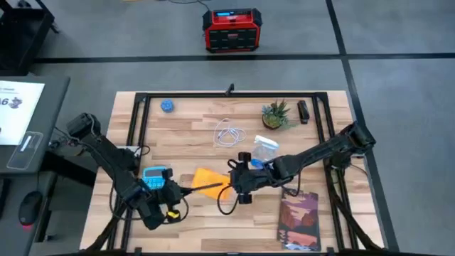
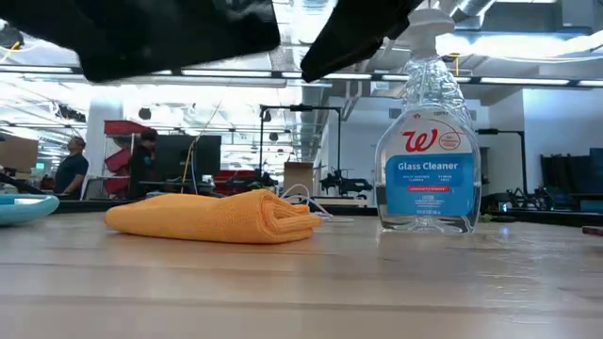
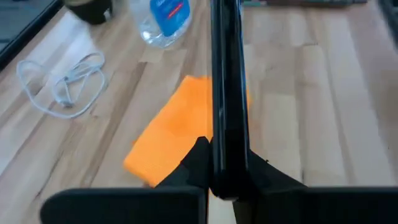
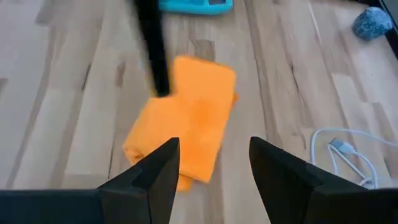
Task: Apply microfiber cloth
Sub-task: Wipe the black cellphone using microfiber cloth
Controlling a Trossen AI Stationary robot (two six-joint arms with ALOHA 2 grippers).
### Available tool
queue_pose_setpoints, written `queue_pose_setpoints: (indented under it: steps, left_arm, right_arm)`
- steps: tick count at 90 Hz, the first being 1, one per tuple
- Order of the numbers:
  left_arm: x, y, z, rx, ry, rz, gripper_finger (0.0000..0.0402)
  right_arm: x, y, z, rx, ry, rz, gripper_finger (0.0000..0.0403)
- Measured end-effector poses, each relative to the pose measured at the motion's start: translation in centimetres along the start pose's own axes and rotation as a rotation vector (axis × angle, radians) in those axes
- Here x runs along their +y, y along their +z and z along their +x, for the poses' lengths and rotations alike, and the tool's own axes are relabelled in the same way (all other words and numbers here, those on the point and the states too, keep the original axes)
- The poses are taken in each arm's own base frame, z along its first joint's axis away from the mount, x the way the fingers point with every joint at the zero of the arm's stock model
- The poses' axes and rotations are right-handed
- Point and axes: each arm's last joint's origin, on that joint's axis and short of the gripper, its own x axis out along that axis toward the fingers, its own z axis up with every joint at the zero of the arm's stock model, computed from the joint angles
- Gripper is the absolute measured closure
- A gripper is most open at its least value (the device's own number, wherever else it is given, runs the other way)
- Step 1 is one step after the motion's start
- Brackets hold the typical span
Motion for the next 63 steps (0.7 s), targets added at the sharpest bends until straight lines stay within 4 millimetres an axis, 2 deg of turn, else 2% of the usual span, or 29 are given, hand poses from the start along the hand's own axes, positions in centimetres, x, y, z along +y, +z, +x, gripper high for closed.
queue_pose_setpoints:
  steps: [13,31,42,63]
  left_arm:
    - [-0.3,-0.2,-0.5,-0.047,0.013,0.008,0.0394]
    - [-0.3,-2.0,0.6,-0.078,-0.015,-0.031,0.0394]
    - [-0.1,-3.1,1.1,-0.083,-0.025,-0.043,0.0392]
    - [-0.1,-3.3,1.3,-0.092,-0.03,-0.061,0.0393]
  right_arm:
    - [0.7,0.6,-0.2,-0.068,0.055,-0.011,0.0225]
    - [1.4,1.1,-0.5,-0.125,0.081,-0.042,0.0225]
    - [1.4,1.1,-0.5,-0.122,0.08,-0.053,0.0225]
    - [1.2,0.2,-1.1,-0.031,0.017,-0.062,0.0226]
